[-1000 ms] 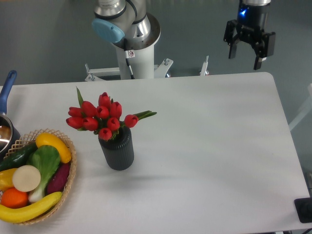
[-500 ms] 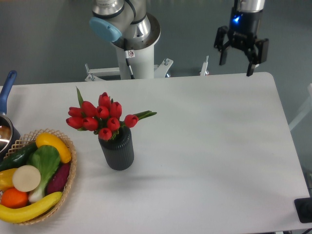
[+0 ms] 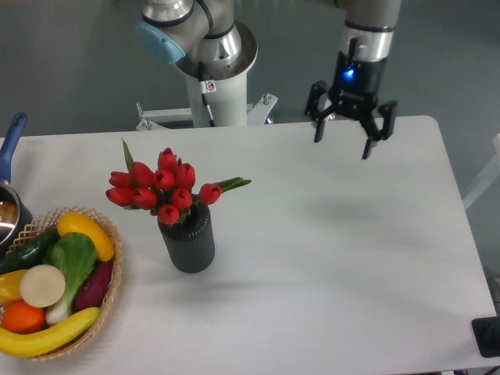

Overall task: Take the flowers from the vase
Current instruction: 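Move the open gripper down toward the red tulip stems above the vase, then close the gripper around the tulip stems just below the blooms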

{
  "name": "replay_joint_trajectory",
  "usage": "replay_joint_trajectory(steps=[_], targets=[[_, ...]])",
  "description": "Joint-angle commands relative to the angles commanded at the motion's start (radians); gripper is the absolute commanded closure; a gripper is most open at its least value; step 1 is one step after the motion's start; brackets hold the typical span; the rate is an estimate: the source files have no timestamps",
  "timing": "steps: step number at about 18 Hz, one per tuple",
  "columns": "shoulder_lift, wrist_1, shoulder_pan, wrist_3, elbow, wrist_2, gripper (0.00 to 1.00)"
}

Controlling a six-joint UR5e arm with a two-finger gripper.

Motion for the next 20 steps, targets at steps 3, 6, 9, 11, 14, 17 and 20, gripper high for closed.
replay_joint_trajectory(steps=[3, 6, 9, 11, 14, 17, 20], targets=[[-0.041, 0.043, -0.067, 0.000, -0.002, -0.103, 0.00], [-0.054, 0.074, -0.097, 0.002, -0.014, -0.180, 0.00], [-0.095, 0.106, -0.155, 0.047, -0.028, -0.220, 0.00], [-0.121, 0.118, -0.189, 0.093, -0.046, -0.252, 0.00], [-0.150, 0.130, -0.204, 0.109, -0.078, -0.339, 0.00], [-0.150, 0.131, -0.206, 0.104, -0.111, -0.404, 0.00], [-0.147, 0.130, -0.206, 0.103, -0.149, -0.439, 0.00]])
